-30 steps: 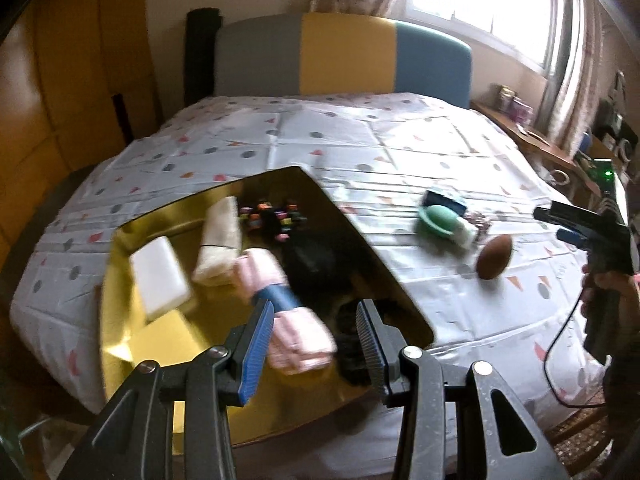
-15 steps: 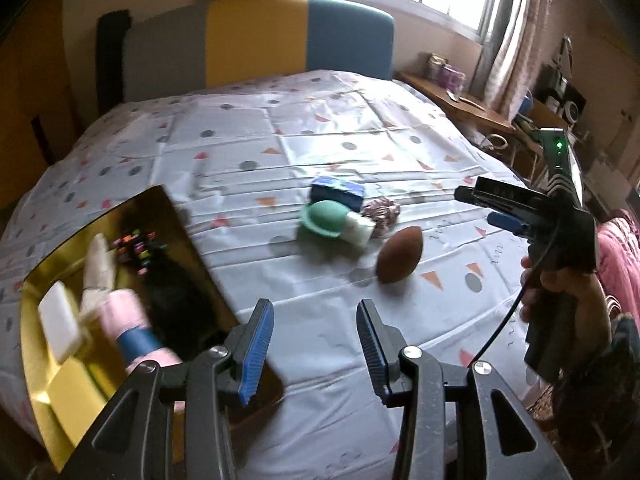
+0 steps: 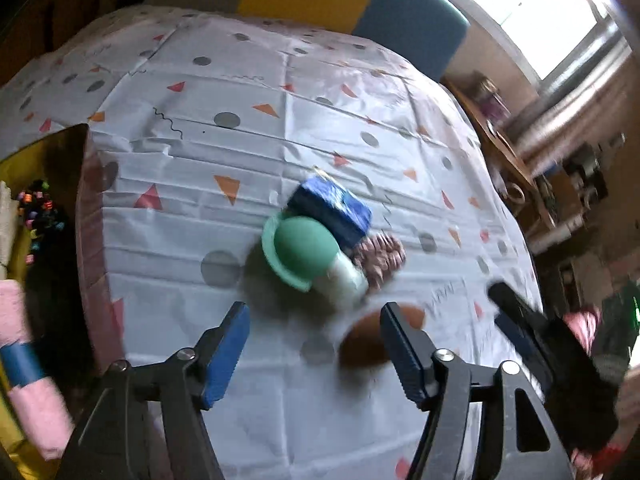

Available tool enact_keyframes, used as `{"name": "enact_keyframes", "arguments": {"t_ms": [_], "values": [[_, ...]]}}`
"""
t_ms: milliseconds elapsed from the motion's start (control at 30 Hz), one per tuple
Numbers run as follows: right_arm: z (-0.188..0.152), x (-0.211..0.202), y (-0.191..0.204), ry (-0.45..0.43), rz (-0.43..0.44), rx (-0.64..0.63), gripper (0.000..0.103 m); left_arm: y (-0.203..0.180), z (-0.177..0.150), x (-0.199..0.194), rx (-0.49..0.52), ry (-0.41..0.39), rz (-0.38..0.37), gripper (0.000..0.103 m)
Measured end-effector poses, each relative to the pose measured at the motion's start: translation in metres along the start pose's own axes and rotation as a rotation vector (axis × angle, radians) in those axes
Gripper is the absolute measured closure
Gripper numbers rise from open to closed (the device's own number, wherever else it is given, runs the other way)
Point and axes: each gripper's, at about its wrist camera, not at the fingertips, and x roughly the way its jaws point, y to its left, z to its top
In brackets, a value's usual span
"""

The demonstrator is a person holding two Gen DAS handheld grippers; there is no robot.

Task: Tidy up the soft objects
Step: 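Move the left gripper to the green-capped bottle while the right gripper moves to the brown egg sponge, then grasp the brown egg sponge with the right gripper while the left gripper lifts the green bottle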

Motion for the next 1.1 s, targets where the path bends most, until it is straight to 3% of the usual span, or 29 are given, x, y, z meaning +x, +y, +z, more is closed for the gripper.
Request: {"name": "enact_keyframes", "arguments": {"t_ms": [333, 567, 600, 667, 867, 1100], "values": [[0.000, 0.004, -0.001, 0.027, 0.024, 0.013, 0.028, 0.011, 0.027, 0.052, -0.115, 0.031, -0.010, 0.035], [0.000, 0.009, 0.001, 0.039, 0.015, 0.001, 0.028, 0.012, 0.037, 0.075, -0.201, 0.052, -0.059, 0.036], [0.000, 0.009, 0.001, 0.039, 0.015, -0.002, 0.028, 0.010, 0.038, 0.077, -0.197, 0.049, -0.051, 0.038], [0.000, 0.011, 0.002, 0.043, 0.012, -0.009, 0.028, 0.005, 0.039, 0.080, -0.159, 0.053, -0.009, 0.054], [-0.004, 0.017, 0.005, 0.083, 0.022, -0.026, 0.030, 0.003, 0.034, 0.073, -0.084, 0.043, -0.006, 0.059], [-0.007, 0.028, 0.004, 0.167, 0.108, 0.001, 0.030, 0.008, 0.023, 0.050, -0.044, 0.017, 0.016, 0.059]]}}
